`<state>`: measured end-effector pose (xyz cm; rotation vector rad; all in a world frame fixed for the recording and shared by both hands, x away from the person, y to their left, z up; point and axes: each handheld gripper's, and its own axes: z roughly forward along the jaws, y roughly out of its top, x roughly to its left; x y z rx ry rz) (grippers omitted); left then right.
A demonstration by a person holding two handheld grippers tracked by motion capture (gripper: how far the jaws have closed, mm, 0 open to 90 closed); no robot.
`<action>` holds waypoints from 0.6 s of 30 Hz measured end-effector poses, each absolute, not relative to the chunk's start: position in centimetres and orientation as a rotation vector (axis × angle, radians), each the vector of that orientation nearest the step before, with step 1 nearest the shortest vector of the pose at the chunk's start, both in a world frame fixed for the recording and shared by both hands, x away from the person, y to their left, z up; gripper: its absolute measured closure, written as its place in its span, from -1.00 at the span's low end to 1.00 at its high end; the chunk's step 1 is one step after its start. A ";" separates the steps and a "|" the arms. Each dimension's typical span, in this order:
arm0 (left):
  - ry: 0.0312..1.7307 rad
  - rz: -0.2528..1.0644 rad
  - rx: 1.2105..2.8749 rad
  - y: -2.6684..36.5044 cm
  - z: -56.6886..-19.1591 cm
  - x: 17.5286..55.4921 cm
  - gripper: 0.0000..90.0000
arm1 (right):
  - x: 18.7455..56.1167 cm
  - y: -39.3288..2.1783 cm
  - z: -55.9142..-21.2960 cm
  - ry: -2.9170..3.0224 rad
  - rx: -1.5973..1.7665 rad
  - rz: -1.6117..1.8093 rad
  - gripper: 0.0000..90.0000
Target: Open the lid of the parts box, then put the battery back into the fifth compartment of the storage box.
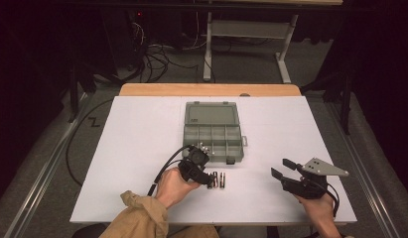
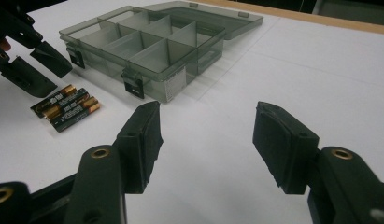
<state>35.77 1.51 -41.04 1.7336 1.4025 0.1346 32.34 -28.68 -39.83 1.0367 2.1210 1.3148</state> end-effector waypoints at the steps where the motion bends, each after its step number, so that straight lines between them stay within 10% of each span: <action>1: 1.405 0.136 1.735 1.5 -41.0 35.8 0.04 | 32.3 -28.7 -39.8 2.118 1.039 1.318 -0.03; 18: 1.439 0.167 1.754 1.1 -41.3 35.6 0.09 | 31.9 -29.2 -39.6 2.104 1.038 1.320 -0.02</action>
